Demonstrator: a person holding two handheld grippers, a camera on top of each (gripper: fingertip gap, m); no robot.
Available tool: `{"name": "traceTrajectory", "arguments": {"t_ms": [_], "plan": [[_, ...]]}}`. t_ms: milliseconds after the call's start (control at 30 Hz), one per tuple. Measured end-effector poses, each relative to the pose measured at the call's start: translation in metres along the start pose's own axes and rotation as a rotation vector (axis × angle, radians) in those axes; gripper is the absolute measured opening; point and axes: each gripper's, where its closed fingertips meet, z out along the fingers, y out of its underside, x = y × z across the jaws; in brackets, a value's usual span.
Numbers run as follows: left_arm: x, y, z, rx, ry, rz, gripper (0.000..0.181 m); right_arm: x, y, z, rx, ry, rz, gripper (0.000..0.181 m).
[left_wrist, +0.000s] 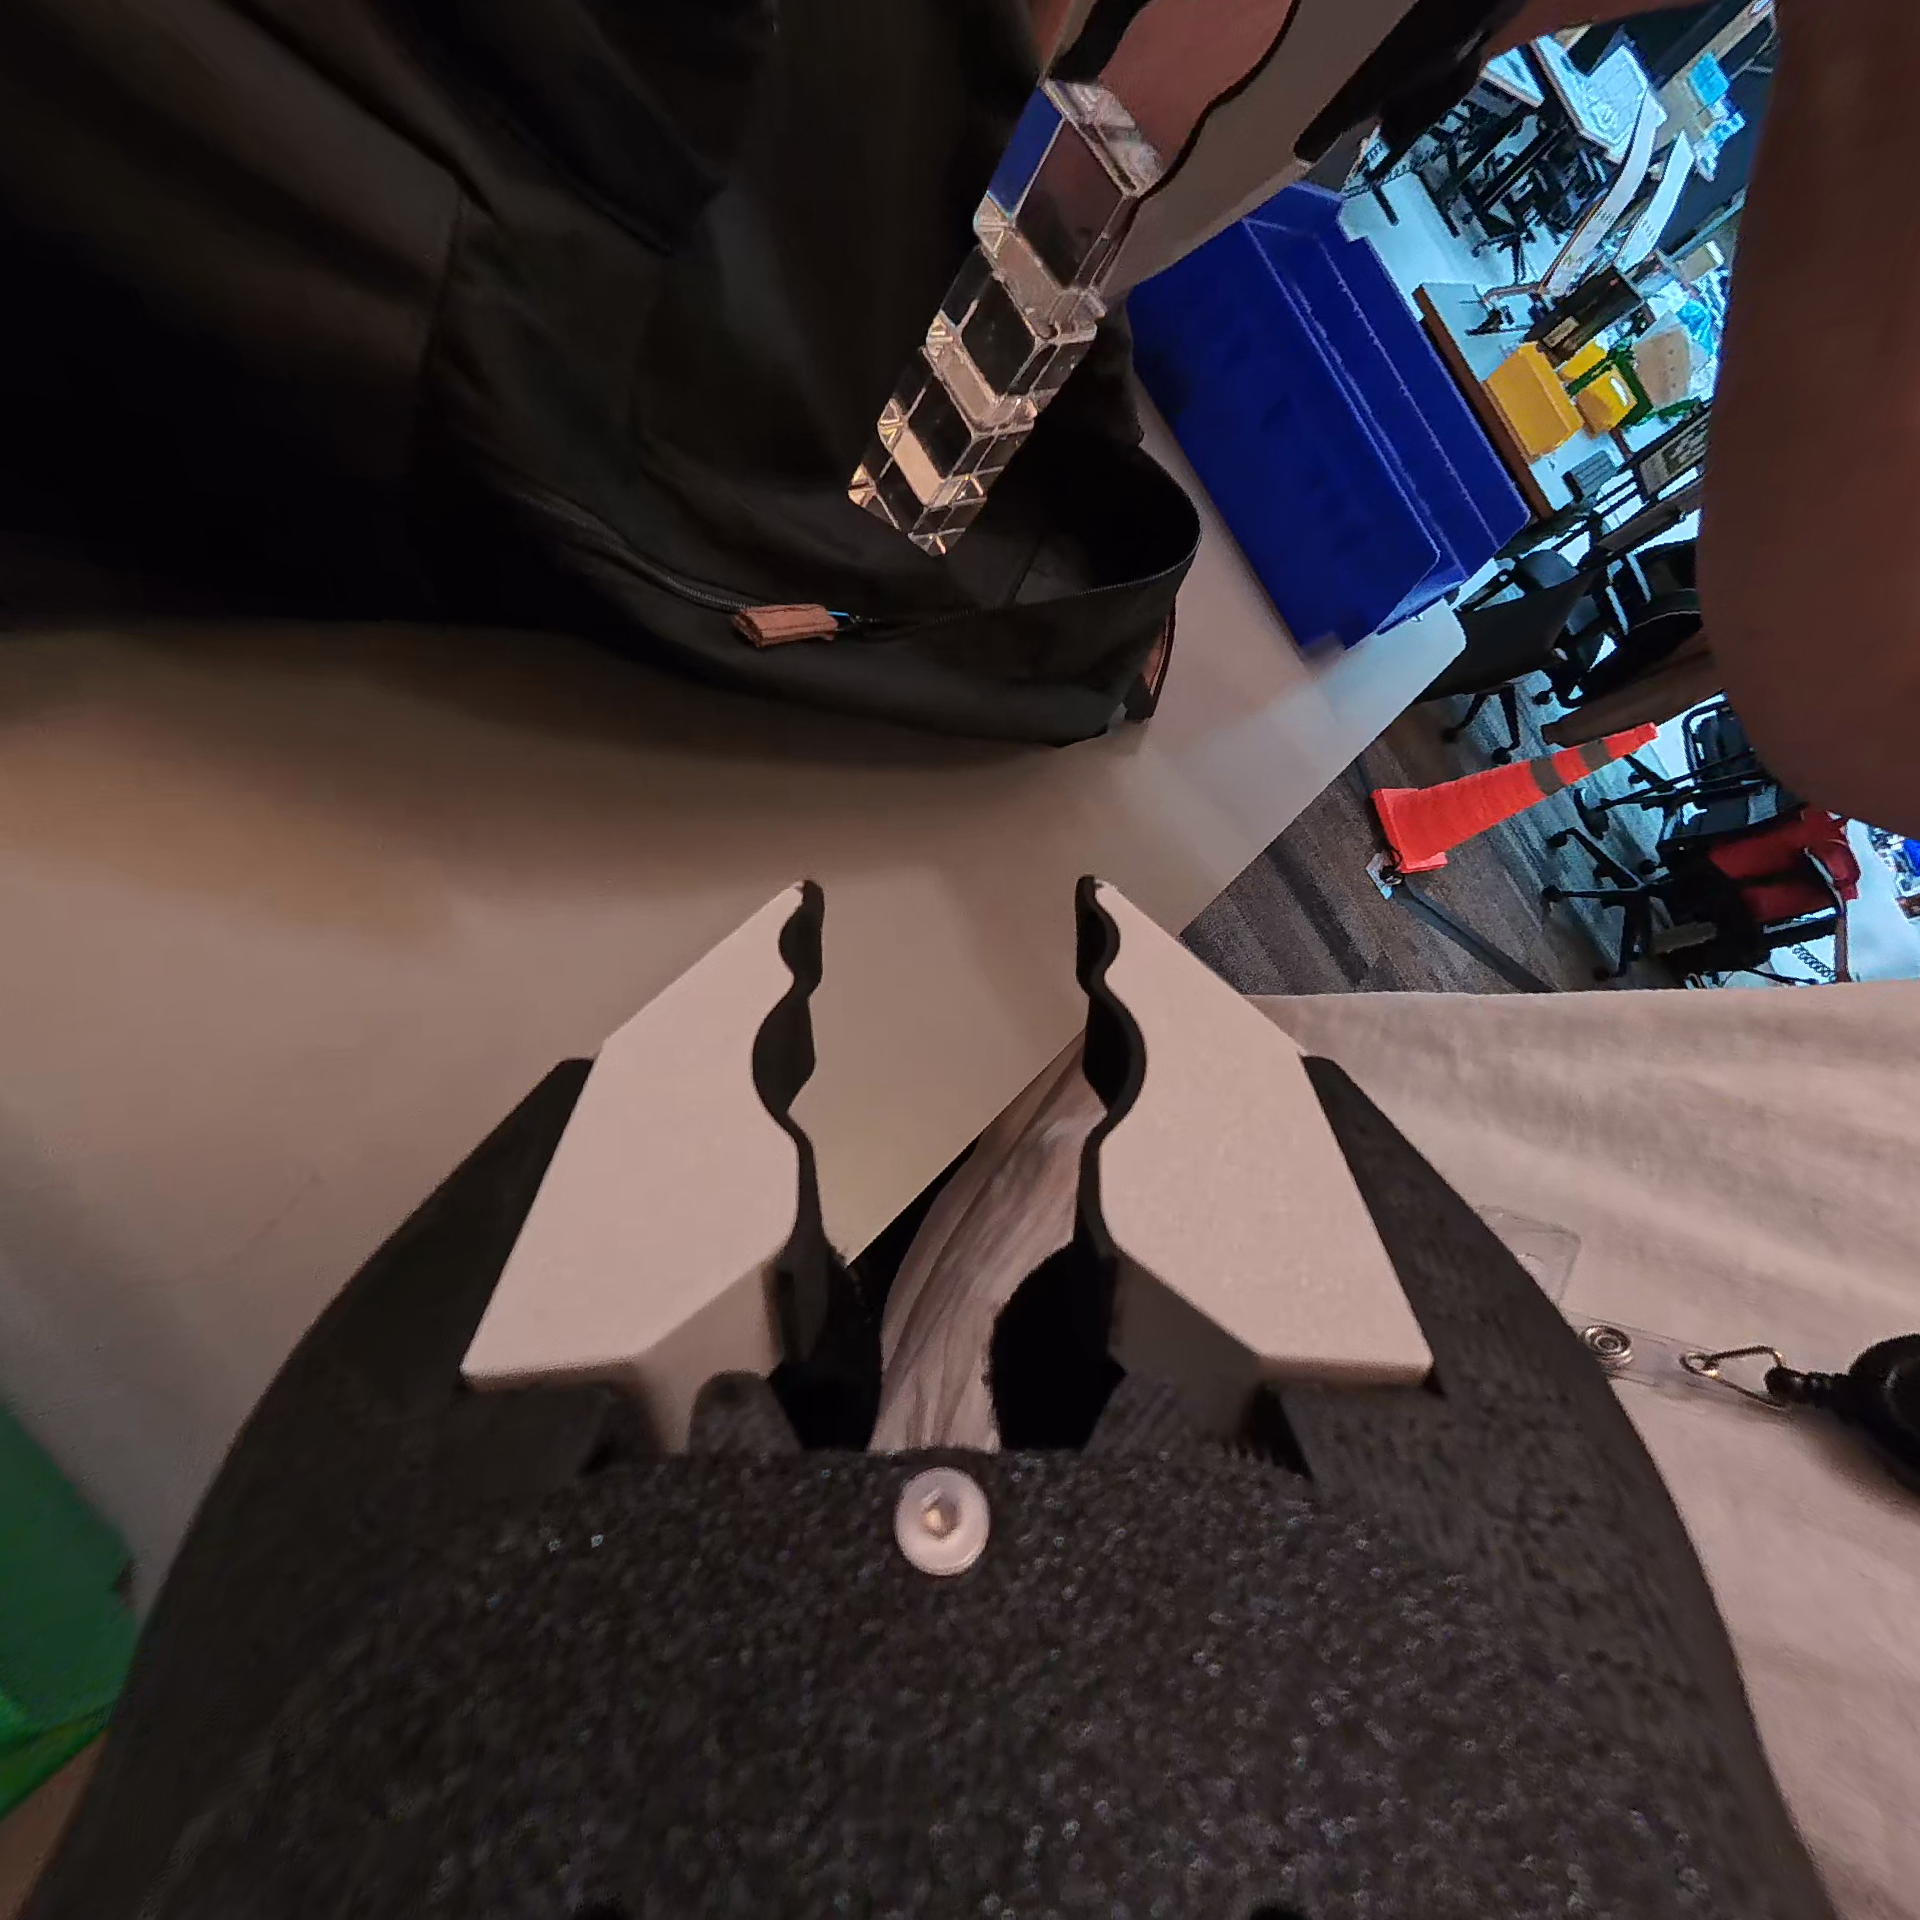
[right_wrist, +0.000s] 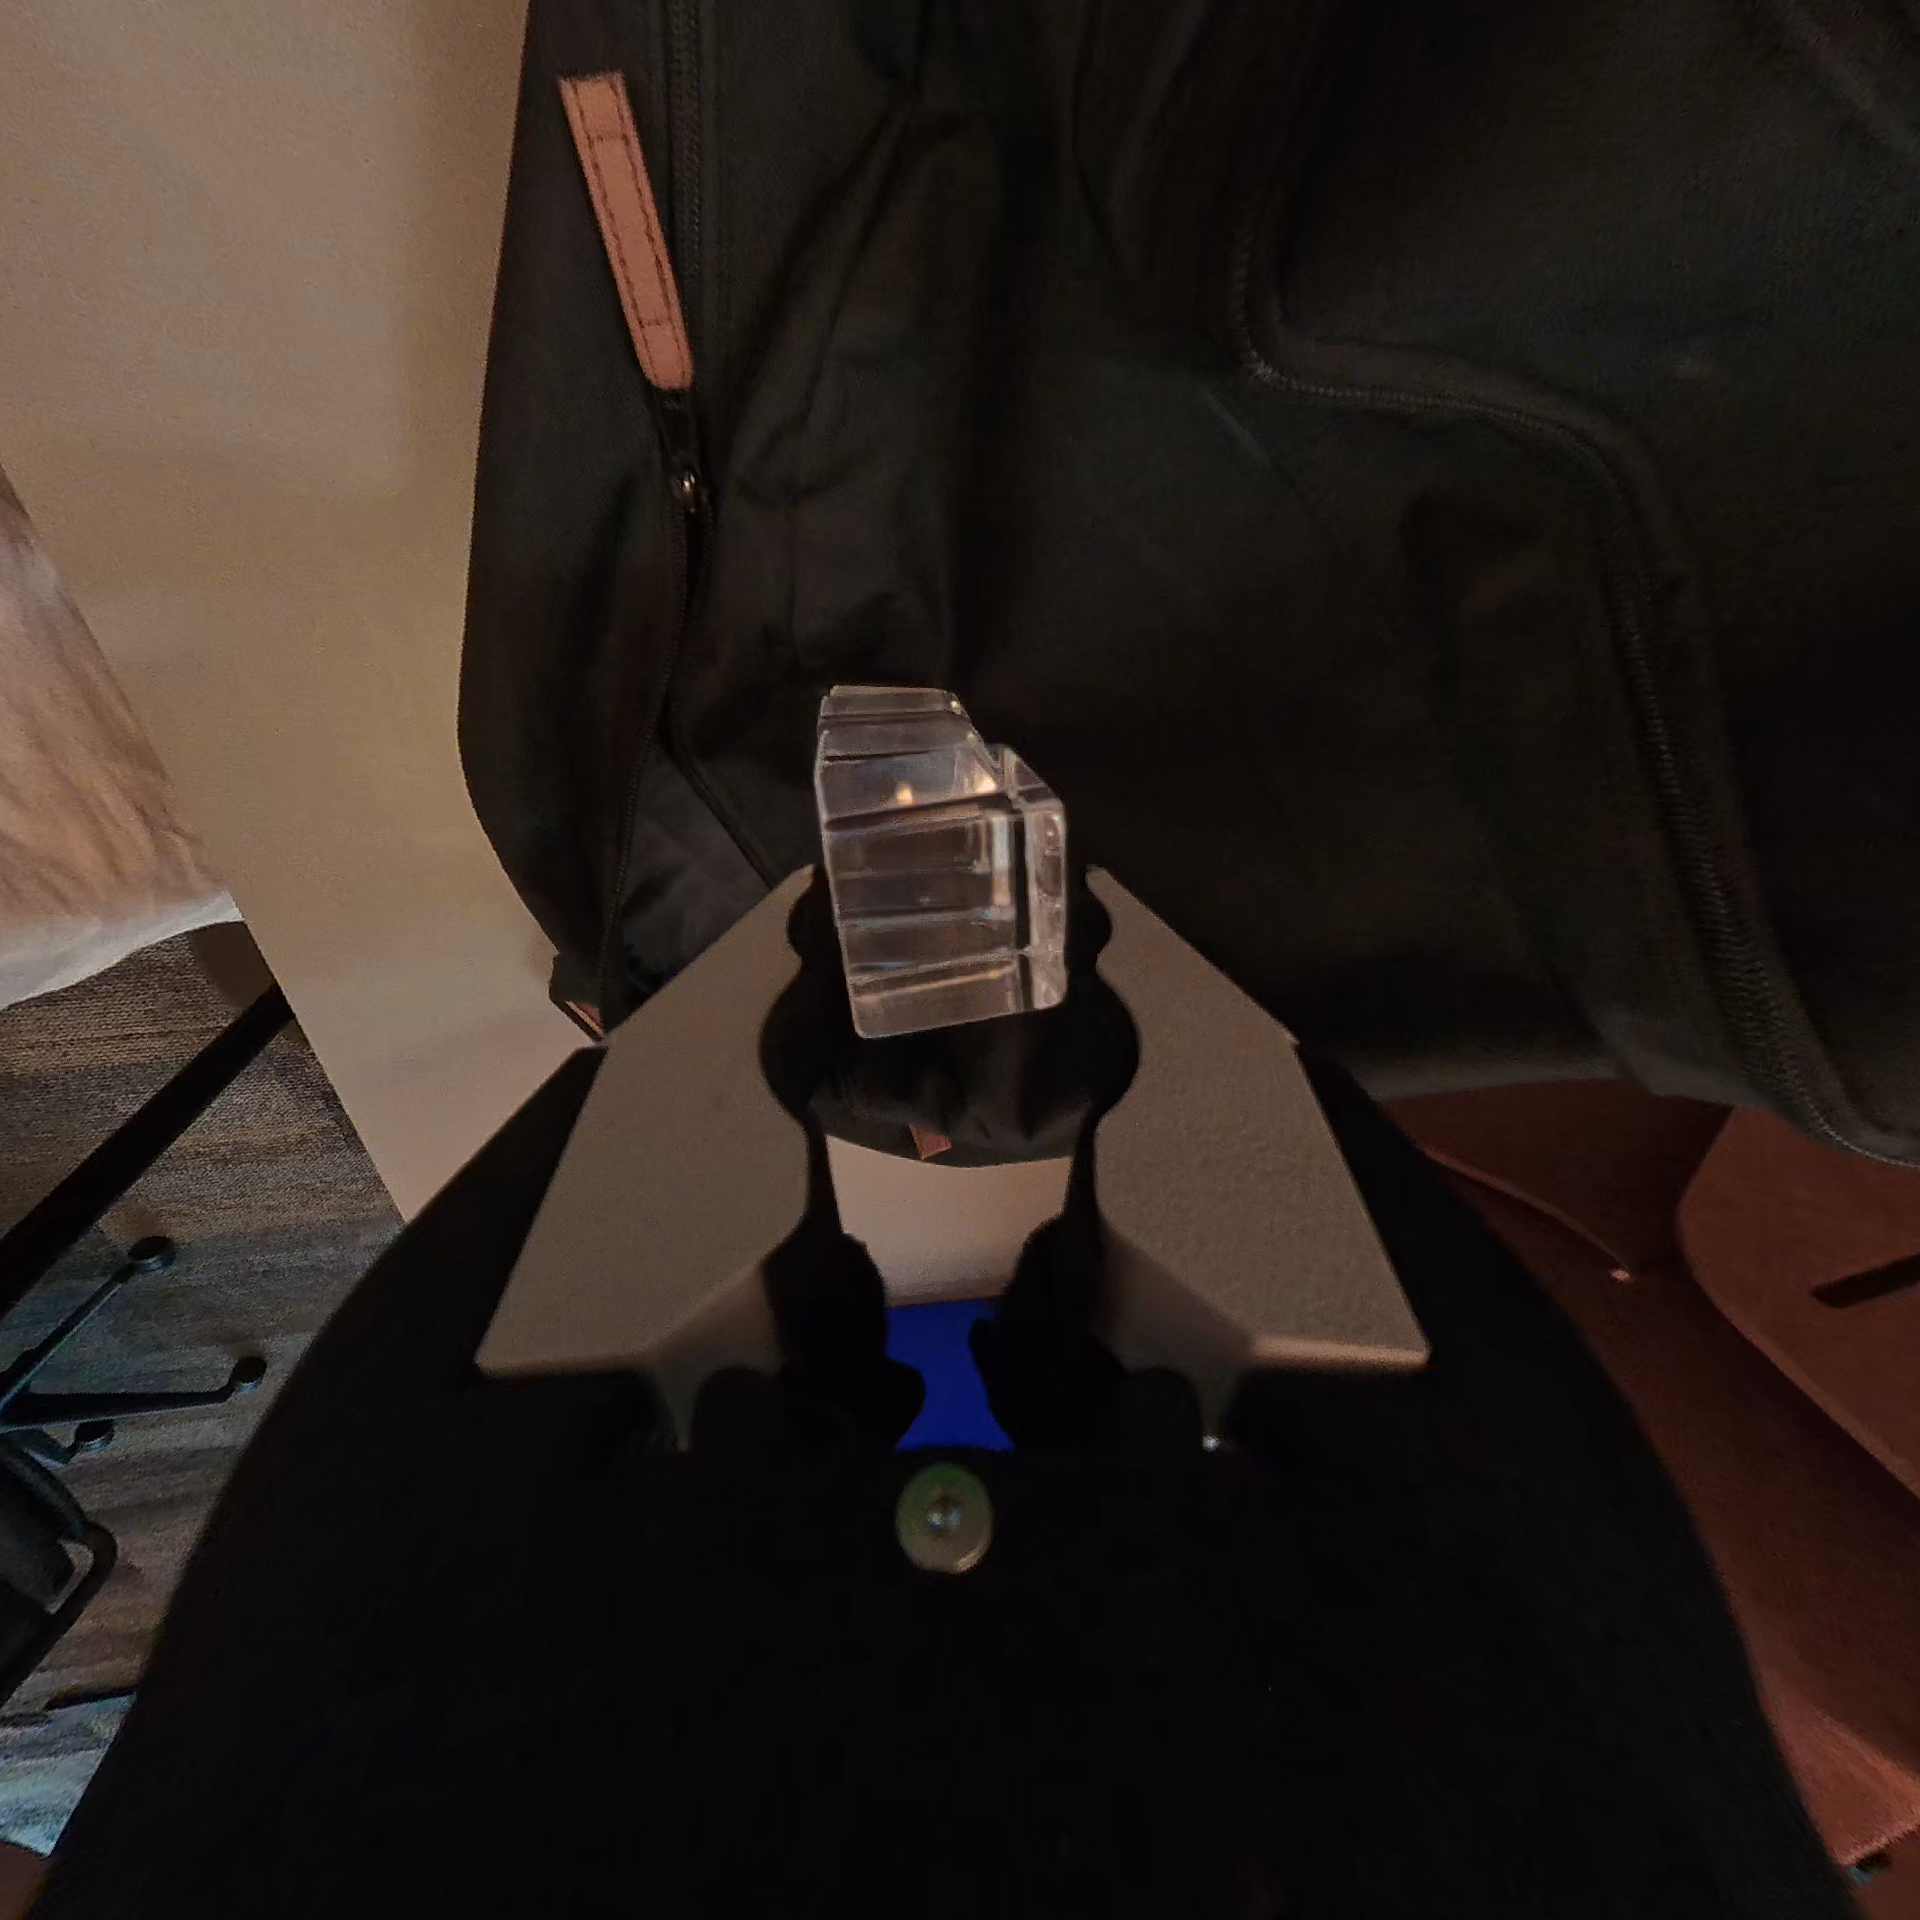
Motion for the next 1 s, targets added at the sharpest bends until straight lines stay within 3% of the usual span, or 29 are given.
{"name": "traceTrajectory", "arguments": {"t_ms": [1000], "plan": [[0.006,0.007,0.010,-0.047,0.005,0.016,0.050,0.003,0.003,0.001,0.019,0.083,-0.032,0.048]]}}
